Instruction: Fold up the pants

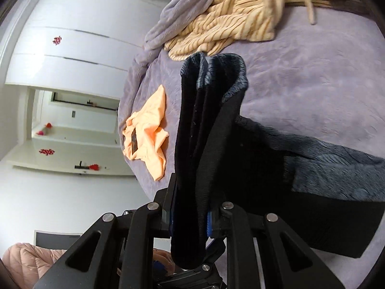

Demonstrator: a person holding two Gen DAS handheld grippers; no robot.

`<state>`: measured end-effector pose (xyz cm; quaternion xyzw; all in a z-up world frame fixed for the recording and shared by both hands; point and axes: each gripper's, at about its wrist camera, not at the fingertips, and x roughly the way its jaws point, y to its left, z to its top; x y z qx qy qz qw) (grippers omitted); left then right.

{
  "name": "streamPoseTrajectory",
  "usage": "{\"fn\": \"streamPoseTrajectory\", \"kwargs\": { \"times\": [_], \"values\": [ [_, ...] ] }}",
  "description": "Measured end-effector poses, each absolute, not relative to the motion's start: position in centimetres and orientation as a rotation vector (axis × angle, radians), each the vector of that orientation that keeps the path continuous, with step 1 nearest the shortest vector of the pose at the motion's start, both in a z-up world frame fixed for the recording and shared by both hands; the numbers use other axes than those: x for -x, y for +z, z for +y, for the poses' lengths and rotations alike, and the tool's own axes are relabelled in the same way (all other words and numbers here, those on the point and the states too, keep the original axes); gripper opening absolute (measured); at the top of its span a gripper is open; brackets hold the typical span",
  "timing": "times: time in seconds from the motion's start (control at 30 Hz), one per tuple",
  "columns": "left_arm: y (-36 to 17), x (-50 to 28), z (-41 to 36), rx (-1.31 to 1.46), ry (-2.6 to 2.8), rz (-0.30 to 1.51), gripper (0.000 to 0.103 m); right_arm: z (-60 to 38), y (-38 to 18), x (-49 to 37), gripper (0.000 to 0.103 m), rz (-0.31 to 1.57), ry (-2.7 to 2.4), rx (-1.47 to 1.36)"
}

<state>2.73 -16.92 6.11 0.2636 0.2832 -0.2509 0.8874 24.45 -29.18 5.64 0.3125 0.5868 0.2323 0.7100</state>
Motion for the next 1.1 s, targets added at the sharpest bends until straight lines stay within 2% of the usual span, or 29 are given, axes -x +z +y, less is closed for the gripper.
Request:
{"fn": "streamPoseTrajectory", "kwargs": {
  "times": [0.23, 0.43, 0.53, 0.57, 0.63, 0.67, 0.7, 0.77, 0.97, 1.1],
  "values": [
    [1.2, 0.3, -25.8, -0.609, -0.669, 0.669, 0.048, -40.0, 1.2, -18.6, 0.020, 1.294, 0.339, -0.807],
    [-3.8, -0.2, -27.4, -0.660, -0.685, 0.834, 0.048, -44.1, -6.8, -16.1, 0.020, 1.349, 0.256, -0.885],
    [-3.8, 0.1, -26.0, -0.656, -0.725, 0.886, 0.054, -44.0, -10.0, -15.8, 0.020, 1.368, 0.237, -0.938],
    [-3.5, 0.2, -25.3, -0.654, -0.738, 0.894, 0.054, -43.8, -10.5, -15.7, 0.025, 1.366, 0.232, -0.949],
    [-2.6, 0.8, -23.7, -0.657, -0.741, 0.890, 0.054, -43.8, -10.4, -15.5, 0.028, 1.367, 0.210, -0.934],
    [-1.7, 1.1, -23.1, -0.653, -0.734, 0.889, 0.059, -44.1, -10.0, -15.2, 0.028, 1.373, 0.185, -0.904],
    [-1.2, 0.4, -21.8, -0.638, -0.722, 0.895, 0.073, -44.3, -9.8, -15.0, 0.028, 1.383, 0.160, -0.872],
    [0.2, -1.2, -18.8, -0.566, -0.658, 0.905, 0.082, -44.3, -8.7, -14.7, 0.028, 1.391, 0.109, -0.806],
    [-0.7, -7.2, -12.1, -0.447, -0.387, 1.042, 0.082, -44.9, -5.0, -12.0, 0.028, 1.326, 0.026, -0.771],
    [-4.4, -9.4, -9.3, -0.322, -0.327, 1.223, 0.082, -42.8, -2.8, -11.4, 0.028, 1.261, 0.038, -0.733]
  ]
}}
